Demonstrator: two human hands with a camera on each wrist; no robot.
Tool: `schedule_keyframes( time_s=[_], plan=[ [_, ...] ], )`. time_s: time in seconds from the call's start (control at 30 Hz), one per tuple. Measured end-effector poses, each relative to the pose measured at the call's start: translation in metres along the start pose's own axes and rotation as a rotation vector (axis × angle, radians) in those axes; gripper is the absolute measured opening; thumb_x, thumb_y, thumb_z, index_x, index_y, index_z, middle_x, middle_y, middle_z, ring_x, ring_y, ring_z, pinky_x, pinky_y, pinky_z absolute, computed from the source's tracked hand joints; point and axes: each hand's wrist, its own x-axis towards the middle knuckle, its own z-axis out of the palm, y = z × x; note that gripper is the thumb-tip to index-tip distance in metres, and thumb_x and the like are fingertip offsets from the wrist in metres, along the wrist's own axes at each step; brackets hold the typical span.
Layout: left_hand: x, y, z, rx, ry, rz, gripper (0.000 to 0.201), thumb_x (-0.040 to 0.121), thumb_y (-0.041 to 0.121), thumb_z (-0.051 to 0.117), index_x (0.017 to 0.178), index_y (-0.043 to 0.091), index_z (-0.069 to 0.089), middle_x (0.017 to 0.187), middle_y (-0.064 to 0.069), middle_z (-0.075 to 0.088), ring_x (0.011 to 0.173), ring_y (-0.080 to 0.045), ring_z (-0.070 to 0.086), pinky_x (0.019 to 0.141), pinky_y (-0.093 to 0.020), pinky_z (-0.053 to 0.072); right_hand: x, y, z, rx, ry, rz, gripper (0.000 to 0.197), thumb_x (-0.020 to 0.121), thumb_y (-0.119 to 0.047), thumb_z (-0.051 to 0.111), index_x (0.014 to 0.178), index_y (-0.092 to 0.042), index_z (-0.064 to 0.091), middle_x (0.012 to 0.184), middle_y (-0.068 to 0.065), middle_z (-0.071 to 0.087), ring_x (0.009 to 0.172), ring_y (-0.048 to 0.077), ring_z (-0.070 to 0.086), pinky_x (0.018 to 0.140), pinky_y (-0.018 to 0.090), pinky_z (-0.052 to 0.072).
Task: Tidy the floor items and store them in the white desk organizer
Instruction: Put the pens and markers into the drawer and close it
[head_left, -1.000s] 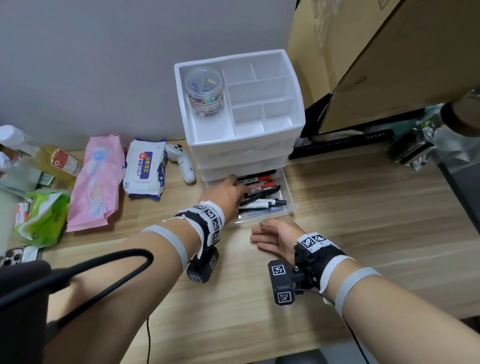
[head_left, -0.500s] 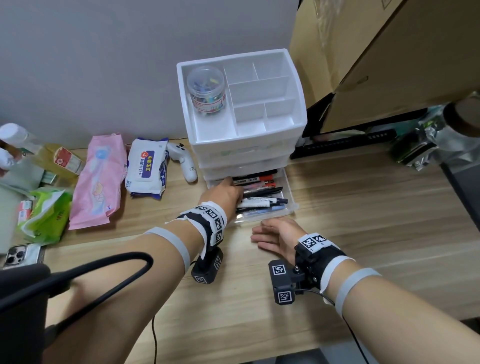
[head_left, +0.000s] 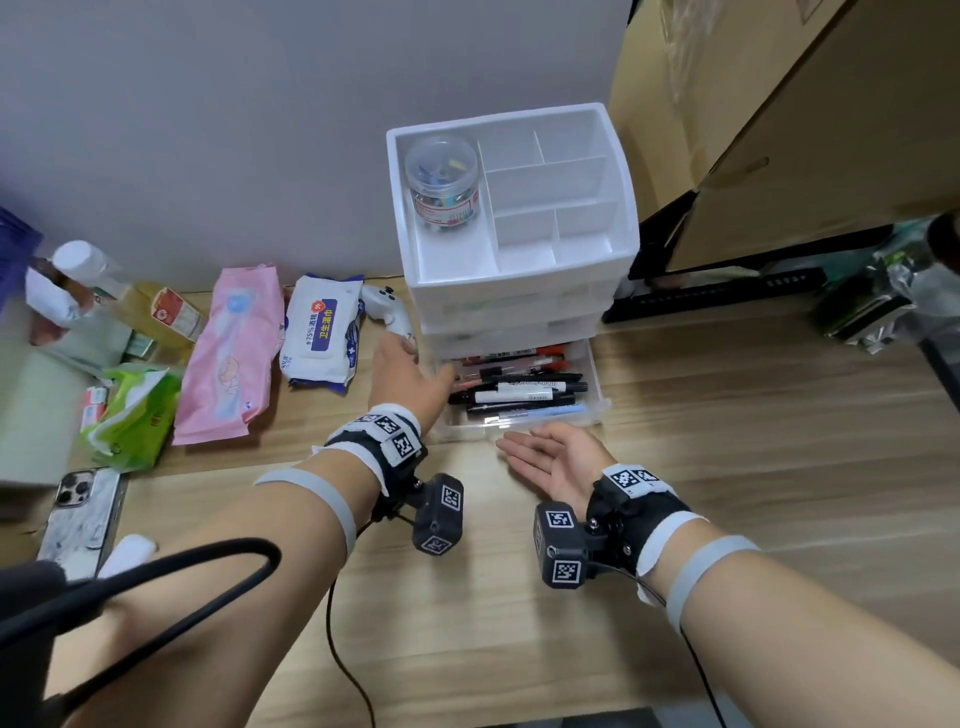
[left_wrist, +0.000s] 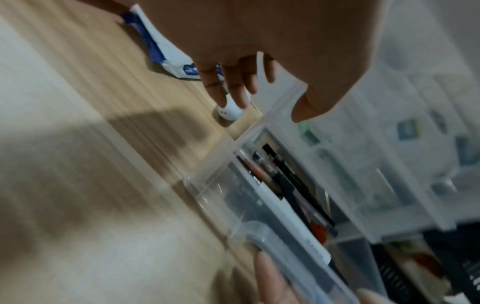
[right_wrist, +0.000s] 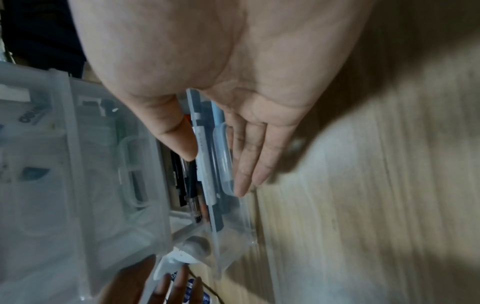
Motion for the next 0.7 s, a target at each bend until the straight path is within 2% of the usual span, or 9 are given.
schedule_keyframes(
  time_s=[0.07, 0.13, 0.23, 0.3, 0.4, 0.47, 0.57, 0.63, 0.7],
  plan=[
    [0.004, 0.003, -0.008, -0.254, -0.029, 0.024, 0.064, 0.077, 0.025, 0.068, 0.133, 0.02, 0.038, 0.122, -0.007, 0.048, 0.097, -0.019, 0.056, 0.082, -0.025, 0.045, 0.007, -0.002, 0.005, 0.02, -0.015, -0.004, 0.046, 0.093, -0.005, 0.047, 0.138, 0.002, 0.04, 0.121, 0.026, 0.066, 0.107, 0.035, 0.069, 0.093, 0.042, 0.056],
    [0.006, 0.01, -0.015, -0.352, -0.096, 0.094, 0.068, 0.082, 0.007, 0.065, 0.143, 0.019, 0.037, 0.128, -0.001, 0.045, 0.11, -0.013, 0.052, 0.093, -0.022, 0.047, 0.014, -0.007, 0.01, -0.001, -0.035, -0.002, 0.049, 0.091, -0.007, 0.048, 0.139, 0.001, 0.04, 0.122, 0.024, 0.066, 0.11, 0.033, 0.068, 0.102, 0.045, 0.05],
    [0.012, 0.015, -0.018, -0.322, -0.128, 0.119, 0.051, 0.086, 0.001, 0.061, 0.134, 0.014, 0.049, 0.122, 0.004, 0.053, 0.12, -0.016, 0.053, 0.108, -0.035, 0.043, 0.023, -0.016, 0.019, -0.057, -0.043, 0.013, 0.049, 0.089, -0.009, 0.05, 0.136, 0.0, 0.044, 0.122, 0.019, 0.068, 0.112, 0.031, 0.067, 0.104, 0.046, 0.048],
    [0.015, 0.014, -0.017, -0.334, -0.137, 0.093, 0.044, 0.088, 0.003, 0.061, 0.13, 0.014, 0.052, 0.115, 0.008, 0.055, 0.119, -0.016, 0.055, 0.108, -0.036, 0.043, 0.028, -0.023, 0.025, -0.065, -0.038, 0.005, 0.047, 0.088, -0.008, 0.05, 0.135, 0.001, 0.045, 0.121, 0.019, 0.068, 0.112, 0.032, 0.067, 0.103, 0.046, 0.049],
    [0.018, 0.012, -0.015, -0.329, -0.136, 0.082, 0.039, 0.089, 0.006, 0.061, 0.125, 0.014, 0.052, 0.107, 0.014, 0.053, 0.115, -0.013, 0.055, 0.104, -0.03, 0.044, 0.038, -0.032, 0.034, -0.023, 0.003, -0.017, 0.046, 0.088, -0.003, 0.05, 0.133, 0.001, 0.044, 0.12, 0.022, 0.068, 0.109, 0.034, 0.069, 0.098, 0.046, 0.053],
    [0.021, 0.008, -0.014, -0.315, -0.142, 0.086, 0.037, 0.088, 0.011, 0.062, 0.123, 0.017, 0.053, 0.108, 0.015, 0.055, 0.116, -0.014, 0.056, 0.105, -0.033, 0.045, 0.042, -0.037, 0.041, -0.002, 0.035, -0.029, 0.051, 0.084, -0.001, 0.051, 0.134, 0.003, 0.043, 0.122, 0.024, 0.066, 0.106, 0.035, 0.069, 0.092, 0.045, 0.056],
    [0.027, 0.002, -0.013, -0.276, -0.146, 0.092, 0.036, 0.087, 0.02, 0.063, 0.121, 0.024, 0.053, 0.118, 0.009, 0.058, 0.12, -0.015, 0.057, 0.107, -0.039, 0.045, 0.043, -0.042, 0.049, -0.045, 0.065, -0.028, 0.053, 0.083, -0.002, 0.051, 0.134, 0.005, 0.044, 0.12, 0.023, 0.067, 0.105, 0.035, 0.07, 0.085, 0.042, 0.058],
    [0.029, 0.0, -0.014, -0.26, -0.148, 0.1, 0.035, 0.085, 0.025, 0.062, 0.118, 0.029, 0.052, 0.122, 0.007, 0.06, 0.12, -0.014, 0.057, 0.107, -0.04, 0.046, 0.042, -0.044, 0.048, -0.093, 0.067, -0.015, 0.05, 0.084, -0.005, 0.051, 0.132, 0.004, 0.048, 0.119, 0.021, 0.069, 0.107, 0.034, 0.069, 0.09, 0.042, 0.056],
    [0.03, -0.001, -0.015, -0.248, -0.156, 0.109, 0.037, 0.083, 0.03, 0.061, 0.118, 0.032, 0.052, 0.124, 0.007, 0.061, 0.12, -0.013, 0.057, 0.106, -0.041, 0.046, 0.042, -0.047, 0.045, -0.163, 0.055, 0.025, 0.046, 0.085, -0.012, 0.051, 0.13, -0.001, 0.055, 0.119, 0.017, 0.07, 0.112, 0.032, 0.066, 0.101, 0.043, 0.049]
  ],
)
